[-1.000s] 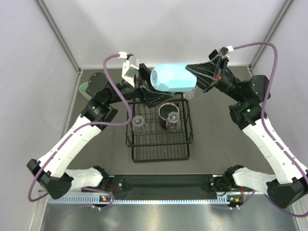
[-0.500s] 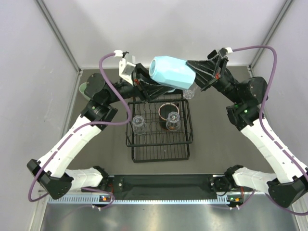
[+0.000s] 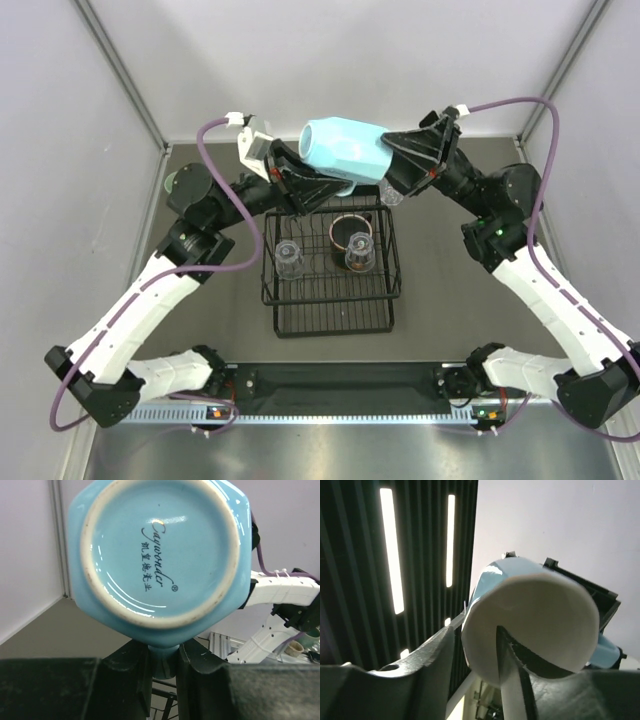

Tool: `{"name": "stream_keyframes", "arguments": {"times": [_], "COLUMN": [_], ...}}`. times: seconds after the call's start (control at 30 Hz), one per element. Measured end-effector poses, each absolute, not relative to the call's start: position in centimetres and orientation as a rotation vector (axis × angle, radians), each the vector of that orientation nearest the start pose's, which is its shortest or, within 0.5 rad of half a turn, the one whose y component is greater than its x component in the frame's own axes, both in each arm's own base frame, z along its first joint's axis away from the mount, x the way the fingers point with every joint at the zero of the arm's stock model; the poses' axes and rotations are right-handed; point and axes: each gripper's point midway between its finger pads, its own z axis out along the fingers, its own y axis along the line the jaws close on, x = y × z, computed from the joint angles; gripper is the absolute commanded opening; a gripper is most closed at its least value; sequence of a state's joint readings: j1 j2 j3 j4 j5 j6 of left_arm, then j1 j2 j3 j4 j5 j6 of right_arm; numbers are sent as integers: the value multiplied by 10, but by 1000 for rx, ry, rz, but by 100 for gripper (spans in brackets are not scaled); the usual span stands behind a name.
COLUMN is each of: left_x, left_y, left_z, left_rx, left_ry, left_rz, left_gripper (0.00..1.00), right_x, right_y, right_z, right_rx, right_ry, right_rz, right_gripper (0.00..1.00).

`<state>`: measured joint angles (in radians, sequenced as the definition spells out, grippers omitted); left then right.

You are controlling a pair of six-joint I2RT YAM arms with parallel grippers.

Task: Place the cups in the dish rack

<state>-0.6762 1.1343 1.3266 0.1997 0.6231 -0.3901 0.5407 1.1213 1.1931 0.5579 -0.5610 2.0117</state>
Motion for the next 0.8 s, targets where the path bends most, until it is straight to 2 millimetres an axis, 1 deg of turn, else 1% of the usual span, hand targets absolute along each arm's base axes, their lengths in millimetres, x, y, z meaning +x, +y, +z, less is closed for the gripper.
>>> {"name": "stream_keyframes", "arguments": {"times": [0.1,0.23,0.3,0.4,0.47,0.57,0.7,0.8], "left_x": [199,201,203,209,216,237,265,288], "left_y": [-298,-289,-284,-275,-267,-244,-202,-166], "left_z": [502,503,502,496,493,487,474,456], "left_rx": [712,666,650,627,606,523,390,282], "left_ry": [1161,1186,1202,1248,1293,1384,1498,1582], "left_rz": [-1247,-1208,-1177,-1102,-1026,-853,-611,-460], "left_gripper": [0,0,0,0,0,0,0,0], "right_x": [192,194,194,197,201,200,192,187], "right_y": [263,266,267,266,261,247,228,215], "right_z": [556,545,541,535,526,514,507,503], "right_rx": [313,327,327,338,378,418,440,446], "right_ry": [1440,1470,1486,1517,1556,1591,1607,1613], "right_rz": [2487,2483,2482,2468,2440,2399,2354,2320], "right_gripper": [42,46,46,47,47,47,47,46]}}
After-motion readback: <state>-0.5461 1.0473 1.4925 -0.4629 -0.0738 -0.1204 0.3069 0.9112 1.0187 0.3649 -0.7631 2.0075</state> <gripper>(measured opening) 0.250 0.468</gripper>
